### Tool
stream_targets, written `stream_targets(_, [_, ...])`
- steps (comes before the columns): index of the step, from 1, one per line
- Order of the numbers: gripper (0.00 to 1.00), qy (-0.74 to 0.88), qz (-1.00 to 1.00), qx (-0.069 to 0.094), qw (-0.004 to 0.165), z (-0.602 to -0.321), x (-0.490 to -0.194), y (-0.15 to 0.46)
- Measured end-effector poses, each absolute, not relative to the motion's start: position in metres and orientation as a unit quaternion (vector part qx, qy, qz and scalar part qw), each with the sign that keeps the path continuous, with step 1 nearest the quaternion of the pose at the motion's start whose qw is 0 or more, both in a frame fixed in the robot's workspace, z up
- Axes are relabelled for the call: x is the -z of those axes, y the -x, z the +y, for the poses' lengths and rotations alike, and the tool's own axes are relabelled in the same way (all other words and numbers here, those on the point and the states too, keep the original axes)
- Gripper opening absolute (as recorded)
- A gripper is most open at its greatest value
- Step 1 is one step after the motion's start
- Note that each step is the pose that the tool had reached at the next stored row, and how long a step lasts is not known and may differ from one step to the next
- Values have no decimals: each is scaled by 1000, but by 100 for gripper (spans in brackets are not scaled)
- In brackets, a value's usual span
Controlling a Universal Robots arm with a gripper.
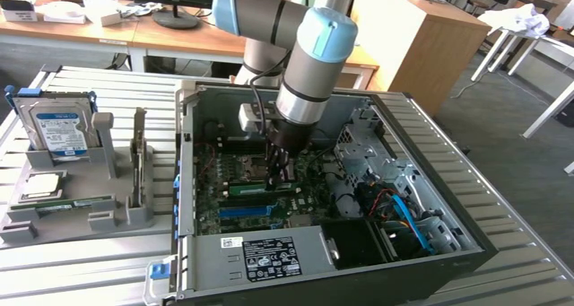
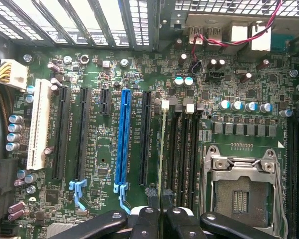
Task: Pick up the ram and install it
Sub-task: 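Insert the ram into the slot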
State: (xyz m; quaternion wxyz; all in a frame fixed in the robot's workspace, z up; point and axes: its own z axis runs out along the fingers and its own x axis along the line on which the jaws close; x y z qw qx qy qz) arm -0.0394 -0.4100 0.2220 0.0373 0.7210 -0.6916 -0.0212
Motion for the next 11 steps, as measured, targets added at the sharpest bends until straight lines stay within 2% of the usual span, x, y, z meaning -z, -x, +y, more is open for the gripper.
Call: stream_targets(11, [13, -721, -692, 22, 37, -410, -220, 39])
